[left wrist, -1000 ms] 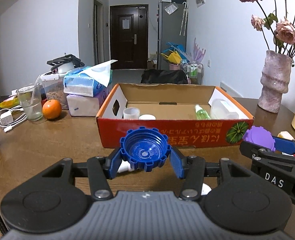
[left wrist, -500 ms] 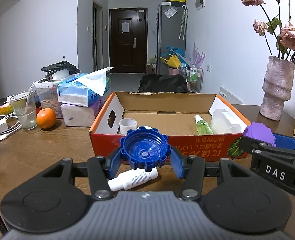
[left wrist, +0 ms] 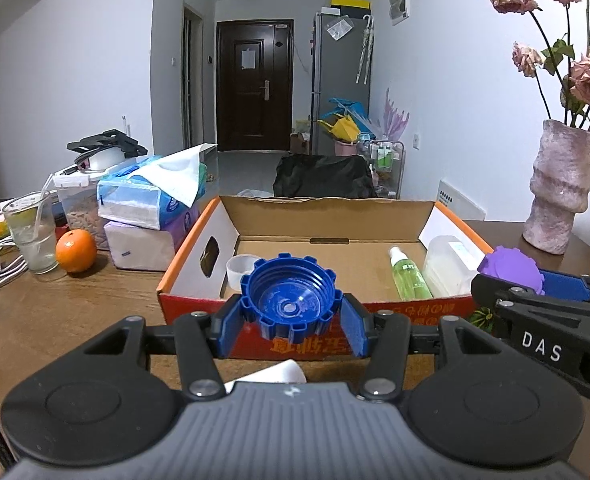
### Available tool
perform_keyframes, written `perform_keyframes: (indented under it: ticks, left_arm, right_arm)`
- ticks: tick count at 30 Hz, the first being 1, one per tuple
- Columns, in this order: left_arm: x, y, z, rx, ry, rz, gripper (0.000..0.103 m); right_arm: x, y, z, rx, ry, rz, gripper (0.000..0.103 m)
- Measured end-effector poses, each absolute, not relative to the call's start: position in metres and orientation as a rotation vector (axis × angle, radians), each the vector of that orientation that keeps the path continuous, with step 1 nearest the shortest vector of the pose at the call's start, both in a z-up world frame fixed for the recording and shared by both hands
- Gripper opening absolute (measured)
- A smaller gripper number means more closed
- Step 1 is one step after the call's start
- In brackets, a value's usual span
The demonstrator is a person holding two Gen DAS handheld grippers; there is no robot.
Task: Organize rigid objects
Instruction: 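Lift and carry the blue and purple caps toward the cardboard box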
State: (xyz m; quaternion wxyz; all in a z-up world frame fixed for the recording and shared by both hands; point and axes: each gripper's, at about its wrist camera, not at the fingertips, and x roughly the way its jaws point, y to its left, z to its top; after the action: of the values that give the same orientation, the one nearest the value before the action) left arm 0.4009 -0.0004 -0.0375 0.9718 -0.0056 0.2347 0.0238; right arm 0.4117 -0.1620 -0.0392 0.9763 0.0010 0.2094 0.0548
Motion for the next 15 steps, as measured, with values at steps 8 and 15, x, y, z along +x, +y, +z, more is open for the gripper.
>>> perform_keyframes:
  ticks: [8, 15]
  left_arm:
    - [0.418, 0.0, -0.037, -0.007, 0.463, 0.055, 0.054]
    - [0.435, 0.001, -0.037, -0.004, 0.454, 0.066, 0.054]
  right_arm:
    - [0.43, -0.161, -0.04, -0.006, 0.421, 0.107, 0.052]
    - [0.447, -0.158, -0.041, -0.01, 0.418, 0.108, 0.052]
